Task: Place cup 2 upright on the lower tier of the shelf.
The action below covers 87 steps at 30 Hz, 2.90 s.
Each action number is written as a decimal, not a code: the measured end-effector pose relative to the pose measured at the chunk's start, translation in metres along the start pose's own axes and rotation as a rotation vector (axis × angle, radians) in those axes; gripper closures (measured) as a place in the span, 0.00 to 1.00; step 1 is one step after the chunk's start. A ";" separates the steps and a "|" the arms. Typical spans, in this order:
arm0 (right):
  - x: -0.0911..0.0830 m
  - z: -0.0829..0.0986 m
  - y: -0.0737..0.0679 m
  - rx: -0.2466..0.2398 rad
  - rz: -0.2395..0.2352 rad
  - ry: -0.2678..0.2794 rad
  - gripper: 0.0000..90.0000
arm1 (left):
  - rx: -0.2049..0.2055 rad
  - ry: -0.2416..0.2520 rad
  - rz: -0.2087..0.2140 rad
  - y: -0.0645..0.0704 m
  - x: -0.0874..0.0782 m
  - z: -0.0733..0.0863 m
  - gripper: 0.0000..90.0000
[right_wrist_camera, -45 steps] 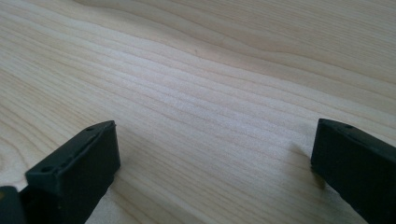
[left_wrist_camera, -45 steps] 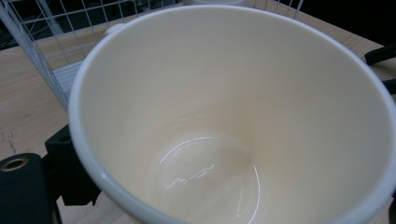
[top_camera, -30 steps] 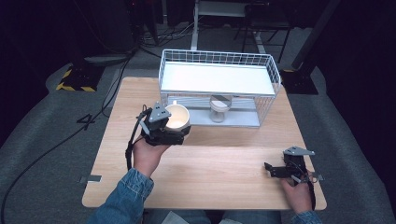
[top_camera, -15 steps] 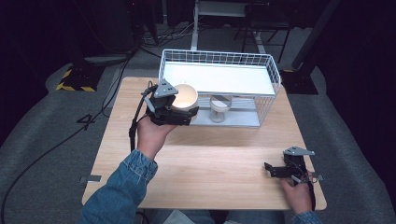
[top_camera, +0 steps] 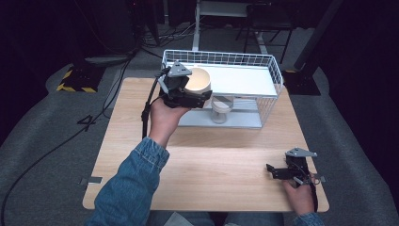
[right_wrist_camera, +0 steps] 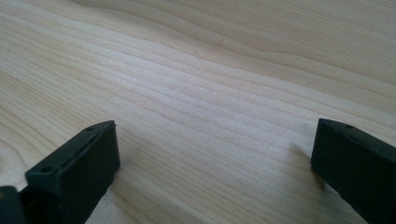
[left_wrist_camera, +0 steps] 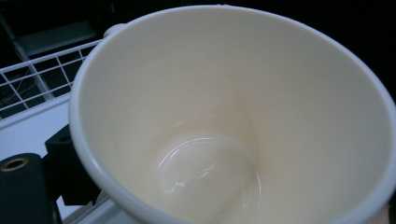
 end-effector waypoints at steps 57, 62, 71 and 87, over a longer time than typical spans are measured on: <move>0.000 0.000 0.000 0.002 -0.001 0.002 0.02 | -0.077 -0.097 -0.098 0.015 0.152 -0.039 0.10; 0.000 0.000 0.000 0.002 -0.002 0.001 0.02 | -0.073 -0.115 -0.103 0.015 0.157 -0.036 0.10; 0.000 0.000 0.000 0.002 -0.001 0.002 0.02 | -0.047 -0.123 -0.108 0.018 0.160 -0.034 0.10; 0.000 0.000 0.000 0.002 -0.002 0.001 0.02 | -0.021 -0.126 -0.132 0.016 0.157 -0.034 0.00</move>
Point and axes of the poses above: each handheld gripper's, and its own axes: x roughly forward along the jaws, z roughly out of its underside, y roughly to its right, the point moved 9 cm from there along x, roughly forward along the jaws, and after that the axes turned 14 degrees about -z, right-handed, at the moved point
